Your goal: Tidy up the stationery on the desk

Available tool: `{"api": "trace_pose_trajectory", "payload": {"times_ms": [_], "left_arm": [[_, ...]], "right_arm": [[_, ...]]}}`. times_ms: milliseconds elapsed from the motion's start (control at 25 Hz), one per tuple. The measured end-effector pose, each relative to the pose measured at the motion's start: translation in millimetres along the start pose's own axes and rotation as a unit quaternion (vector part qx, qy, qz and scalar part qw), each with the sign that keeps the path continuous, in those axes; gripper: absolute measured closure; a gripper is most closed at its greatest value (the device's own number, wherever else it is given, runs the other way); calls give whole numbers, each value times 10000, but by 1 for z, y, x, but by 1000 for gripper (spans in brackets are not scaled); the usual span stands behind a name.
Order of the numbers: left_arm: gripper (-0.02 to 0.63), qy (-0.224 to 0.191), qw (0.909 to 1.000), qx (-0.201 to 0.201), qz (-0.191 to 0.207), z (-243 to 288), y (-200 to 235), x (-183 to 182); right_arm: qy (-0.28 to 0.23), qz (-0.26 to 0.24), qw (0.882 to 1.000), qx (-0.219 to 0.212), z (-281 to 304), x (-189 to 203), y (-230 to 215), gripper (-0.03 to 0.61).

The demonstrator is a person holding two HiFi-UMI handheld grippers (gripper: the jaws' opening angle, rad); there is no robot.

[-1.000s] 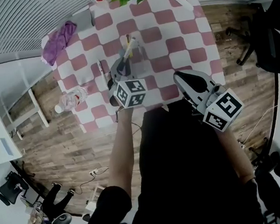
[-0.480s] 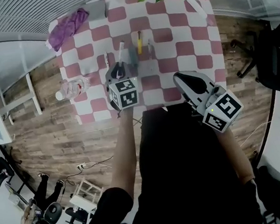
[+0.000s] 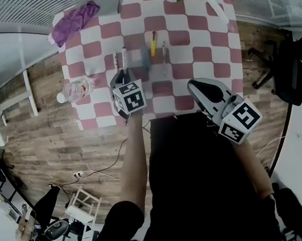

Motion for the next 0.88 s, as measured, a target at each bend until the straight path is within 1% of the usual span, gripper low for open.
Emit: {"api": "trace_pose_trajectory", "payload": {"times_ms": [160,320,640,880], "left_arm": [[526,104,9999,-55,-123,5,4,5],[526,150,9997,-142,-128,7,5,7],[526,160,9992,-359,111,7,4,8],[517,144,9989,-384,214,4,3,7]], "right_arm": [[61,9,10000,6,0,1,-2,557],[111,15,9999,-6,1,3,-3,557],[111,29,9999,-7,0,2,-4,557],[89,45,10000,-9,-1,2,-4,557]]}}
Point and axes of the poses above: the fingertips, and each gripper's own axes: z forward along the fingers, y to its left, x out of its underside, the point moved 6 cm from there along -z, backward along the fingers, and after that the axes turned 4 degrees about -x, right-handed, at the moved point
